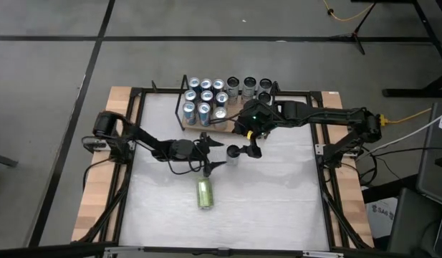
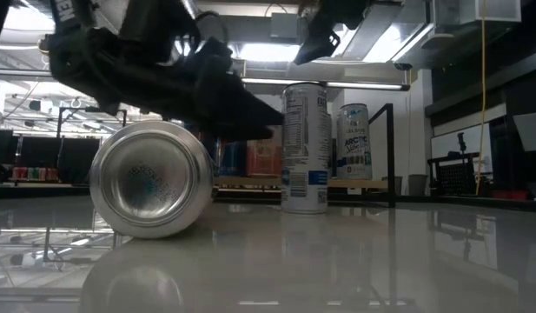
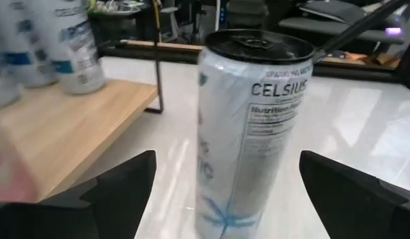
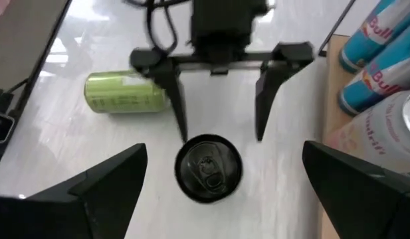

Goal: Place canned beverage on shelf
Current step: Put the white blue soda can on the shelf aligned with the other white blue soda can

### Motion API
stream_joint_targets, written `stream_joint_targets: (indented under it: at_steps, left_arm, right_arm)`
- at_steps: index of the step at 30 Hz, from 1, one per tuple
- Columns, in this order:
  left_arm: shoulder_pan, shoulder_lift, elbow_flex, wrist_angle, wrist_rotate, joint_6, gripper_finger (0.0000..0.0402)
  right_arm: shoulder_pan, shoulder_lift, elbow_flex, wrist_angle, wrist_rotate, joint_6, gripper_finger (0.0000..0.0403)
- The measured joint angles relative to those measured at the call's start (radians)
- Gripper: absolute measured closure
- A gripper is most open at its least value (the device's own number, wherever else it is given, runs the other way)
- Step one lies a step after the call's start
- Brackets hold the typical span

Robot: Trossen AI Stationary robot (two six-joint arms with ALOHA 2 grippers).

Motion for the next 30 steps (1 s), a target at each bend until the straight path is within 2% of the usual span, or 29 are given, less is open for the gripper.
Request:
stream_joint_targets:
  at_steps: [9, 15, 22, 26, 30]
  left_arm:
    - [-0.022, -0.191, -0.177, -0.047, 0.011, -0.241, 0.0037]
    - [-0.069, -0.279, -0.253, -0.046, 0.063, -0.385, 0.0037]
    - [-0.116, -0.287, -0.256, -0.046, 0.064, -0.45, 0.0037]
    - [-0.129, -0.287, -0.256, -0.046, 0.059, -0.47, 0.0037]
    - [-0.137, -0.287, -0.256, -0.046, 0.057, -0.5, 0.0037]
  right_arm:
    - [0.0, 0.001, 0.0, -0.008, -0.018, -0.117, 0.0013]
    - [0.0, 0.036, 0.0, -0.009, -0.022, -0.189, 0.0013]
    - [0.016, 0.102, 0.0, -0.008, -0.061, -0.27, 0.0013]
    - [0.035, 0.13, 0.0, -0.01, -0.058, -0.316, 0.0013]
    - [0.055, 0.155, 0.0, -0.011, -0.012, -0.358, 0.0013]
